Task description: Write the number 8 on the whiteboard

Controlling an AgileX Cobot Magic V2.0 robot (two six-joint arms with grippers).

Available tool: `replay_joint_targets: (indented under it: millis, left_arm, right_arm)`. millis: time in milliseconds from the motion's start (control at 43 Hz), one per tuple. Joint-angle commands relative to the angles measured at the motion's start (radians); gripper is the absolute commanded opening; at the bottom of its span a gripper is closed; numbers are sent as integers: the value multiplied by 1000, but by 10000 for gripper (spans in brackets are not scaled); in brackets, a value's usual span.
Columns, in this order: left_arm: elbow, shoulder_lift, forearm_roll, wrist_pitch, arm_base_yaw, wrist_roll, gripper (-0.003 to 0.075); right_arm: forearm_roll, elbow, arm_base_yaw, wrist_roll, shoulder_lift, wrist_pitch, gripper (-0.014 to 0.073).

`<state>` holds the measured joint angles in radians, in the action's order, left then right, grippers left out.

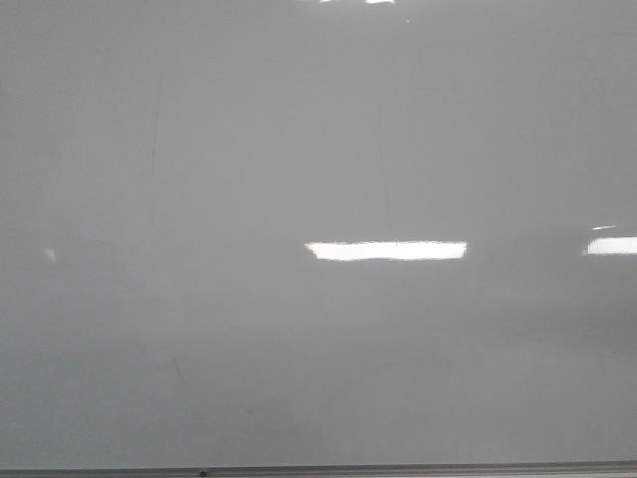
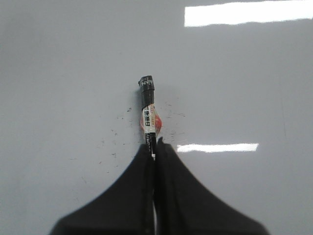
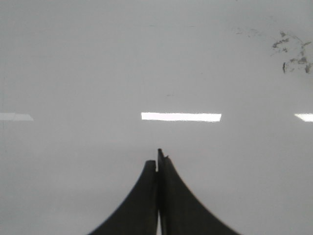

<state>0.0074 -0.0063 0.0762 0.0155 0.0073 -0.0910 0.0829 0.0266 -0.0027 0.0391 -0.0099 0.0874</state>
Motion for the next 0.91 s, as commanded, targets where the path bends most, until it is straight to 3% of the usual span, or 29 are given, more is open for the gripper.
replay_joint_targets:
  millis: [0, 884]
  left_arm:
    - [13, -13, 5, -82, -3, 8, -21]
    - [13, -13, 5, -85, -3, 8, -21]
  right_arm:
    - [0, -2, -4, -1, -18, -87, -69]
    - [0, -2, -4, -1, -18, -133, -69]
